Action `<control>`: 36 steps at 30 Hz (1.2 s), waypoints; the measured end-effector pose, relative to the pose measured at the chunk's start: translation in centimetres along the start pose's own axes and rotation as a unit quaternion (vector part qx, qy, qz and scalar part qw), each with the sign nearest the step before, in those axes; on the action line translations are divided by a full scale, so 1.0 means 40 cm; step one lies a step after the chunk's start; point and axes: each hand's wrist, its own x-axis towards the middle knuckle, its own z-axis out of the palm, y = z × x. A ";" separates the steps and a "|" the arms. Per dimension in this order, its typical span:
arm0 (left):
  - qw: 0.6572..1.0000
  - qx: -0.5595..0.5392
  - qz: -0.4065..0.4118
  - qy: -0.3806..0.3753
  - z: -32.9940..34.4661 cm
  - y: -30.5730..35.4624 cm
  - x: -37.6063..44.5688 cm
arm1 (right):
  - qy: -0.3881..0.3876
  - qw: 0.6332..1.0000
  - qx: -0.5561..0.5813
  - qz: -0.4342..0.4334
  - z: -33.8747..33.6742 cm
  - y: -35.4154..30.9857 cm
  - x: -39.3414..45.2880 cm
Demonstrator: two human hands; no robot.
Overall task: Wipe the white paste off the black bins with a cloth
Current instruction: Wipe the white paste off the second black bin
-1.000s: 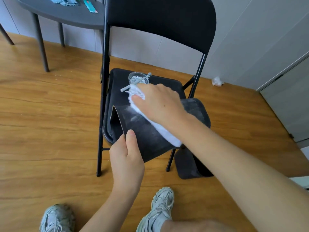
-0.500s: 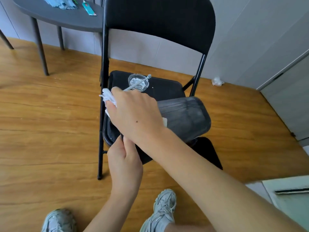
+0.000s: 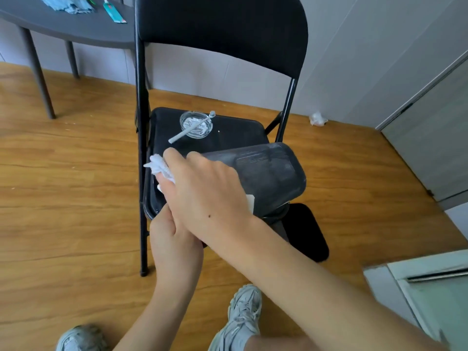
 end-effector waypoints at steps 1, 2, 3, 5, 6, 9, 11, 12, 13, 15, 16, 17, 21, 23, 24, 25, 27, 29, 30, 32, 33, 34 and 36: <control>1.000 -0.005 -0.003 -0.002 -0.003 -0.006 0.000 | -0.007 1.000 0.002 -0.013 -0.001 -0.015 -0.006; 1.000 0.000 0.002 0.001 -0.005 -0.007 -0.002 | -0.010 1.000 -0.003 -0.013 0.000 -0.006 -0.005; 1.000 0.009 0.010 0.010 -0.006 -0.006 -0.004 | -0.011 1.000 -0.012 -0.005 -0.001 0.018 0.002; 0.999 0.018 0.022 0.024 -0.001 -0.003 -0.008 | -0.015 0.998 -0.032 0.042 -0.007 0.105 0.023; 0.999 0.020 0.027 0.026 0.002 0.000 -0.012 | -0.017 0.996 -0.042 0.083 -0.013 0.162 0.034; 0.999 0.012 0.039 0.022 0.016 0.009 -0.025 | -0.030 0.977 -0.077 0.198 -0.039 0.345 0.032; 0.998 0.024 0.058 0.012 0.026 0.015 -0.024 | -0.036 0.967 -0.070 0.243 -0.044 0.421 0.022; 0.998 0.029 0.061 0.010 0.029 0.018 -0.018 | -0.033 0.966 -0.066 0.249 -0.037 0.438 0.025; 0.998 0.029 0.057 0.012 0.029 0.017 -0.008 | -0.030 0.966 -0.064 0.247 -0.025 0.444 0.032; 0.999 0.026 0.042 0.016 0.022 0.013 0.012 | -0.027 0.967 -0.064 0.244 -0.012 0.434 0.060; 0.999 0.027 0.039 0.018 0.017 0.010 0.018 | -0.035 0.968 -0.066 0.241 -0.016 0.420 0.073; 0.999 0.029 0.040 0.017 0.014 0.008 0.019 | -0.048 0.969 -0.065 0.235 -0.023 0.398 0.084; 0.998 0.045 0.050 0.009 0.018 0.003 -0.024 | -0.091 0.988 -0.005 0.121 -0.047 0.203 0.085; 0.996 0.061 0.051 0.030 0.013 -0.006 -0.040 | -0.102 0.993 0.047 0.048 -0.045 0.074 0.077; 0.996 0.062 0.051 0.045 0.009 -0.010 -0.043 | -0.105 0.992 0.069 0.021 -0.040 0.027 0.078; 0.995 0.059 0.049 0.059 0.006 -0.015 -0.045 | -0.103 0.991 0.081 0.009 -0.034 -0.001 0.080; 0.995 0.047 0.042 0.075 0.004 -0.020 -0.053 | -0.092 0.993 0.077 0.013 -0.033 0.003 0.082; 0.996 0.039 0.032 0.073 0.010 -0.024 -0.065 | -0.086 0.995 0.049 0.030 -0.037 0.074 0.077; 0.997 0.039 0.029 0.068 0.013 -0.025 -0.071 | -0.085 0.995 0.033 0.052 -0.044 0.126 0.071; 0.997 0.037 0.032 0.059 0.017 -0.021 -0.080 | -0.089 0.988 -0.007 0.126 -0.065 0.248 0.051; 0.997 0.034 0.035 0.052 0.017 -0.019 -0.083 | -0.092 0.980 -0.024 0.174 -0.075 0.309 0.038; 0.998 0.034 0.039 0.043 0.018 -0.018 -0.086 | -0.093 0.970 -0.039 0.220 -0.082 0.366 0.023; 0.997 0.047 0.046 0.032 0.014 -0.018 -0.085 | -0.109 0.945 -0.075 0.299 -0.093 0.462 -0.008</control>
